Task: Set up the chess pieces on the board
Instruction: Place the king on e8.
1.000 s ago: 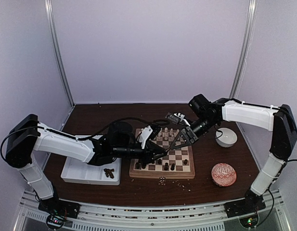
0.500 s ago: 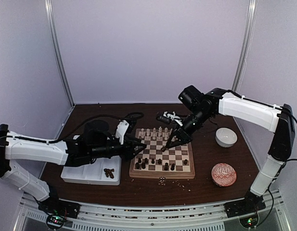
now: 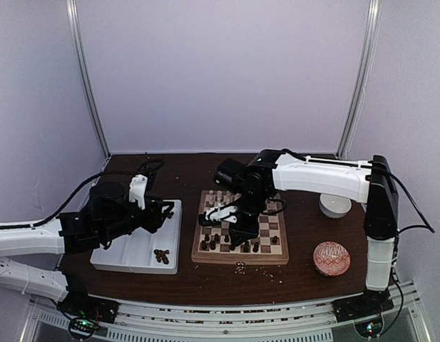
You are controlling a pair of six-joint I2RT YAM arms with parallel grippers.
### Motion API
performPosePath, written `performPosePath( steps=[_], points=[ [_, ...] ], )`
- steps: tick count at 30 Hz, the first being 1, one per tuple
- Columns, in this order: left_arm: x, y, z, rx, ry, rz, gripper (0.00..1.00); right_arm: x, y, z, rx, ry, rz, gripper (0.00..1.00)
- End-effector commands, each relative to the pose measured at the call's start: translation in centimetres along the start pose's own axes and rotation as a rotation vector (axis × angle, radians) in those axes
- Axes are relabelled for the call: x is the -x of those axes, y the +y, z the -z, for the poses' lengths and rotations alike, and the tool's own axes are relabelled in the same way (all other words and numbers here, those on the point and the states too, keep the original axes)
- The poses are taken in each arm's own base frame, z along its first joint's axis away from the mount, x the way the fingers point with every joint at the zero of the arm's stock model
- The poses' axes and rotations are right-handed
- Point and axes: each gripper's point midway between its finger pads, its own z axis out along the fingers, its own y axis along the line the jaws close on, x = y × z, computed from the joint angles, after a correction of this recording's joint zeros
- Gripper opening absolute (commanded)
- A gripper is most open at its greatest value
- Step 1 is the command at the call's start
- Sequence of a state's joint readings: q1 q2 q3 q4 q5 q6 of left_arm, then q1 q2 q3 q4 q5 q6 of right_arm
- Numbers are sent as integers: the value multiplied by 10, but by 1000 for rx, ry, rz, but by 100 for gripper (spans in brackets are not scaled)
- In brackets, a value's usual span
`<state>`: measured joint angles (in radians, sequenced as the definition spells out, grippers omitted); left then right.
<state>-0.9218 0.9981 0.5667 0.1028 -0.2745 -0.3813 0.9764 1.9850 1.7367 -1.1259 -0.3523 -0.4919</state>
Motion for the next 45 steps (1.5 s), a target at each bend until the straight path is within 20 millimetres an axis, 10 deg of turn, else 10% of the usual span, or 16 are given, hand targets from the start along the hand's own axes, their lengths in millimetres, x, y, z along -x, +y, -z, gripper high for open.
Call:
performPosePath(
  steps=[1,22,28,35,39,45],
  points=[
    [0,11,3,49,-21,35,38,-8,-8,-1,-84,95,32,11],
    [-19,15,0,49,-3,55,38,-10,-23,-34,-119,201,45,12],
    [-20,14,0,49,0,52,38,-8,-26,-34,-132,206,44,26],
    [-37,23,0,121,138,88,39,8,-11,25,-136,105,50,42],
    [-87,43,10,228,389,145,40,14,2,69,-99,-47,35,42],
    [-105,65,14,258,492,221,40,-6,-8,98,-38,-228,-45,42]
  ],
)
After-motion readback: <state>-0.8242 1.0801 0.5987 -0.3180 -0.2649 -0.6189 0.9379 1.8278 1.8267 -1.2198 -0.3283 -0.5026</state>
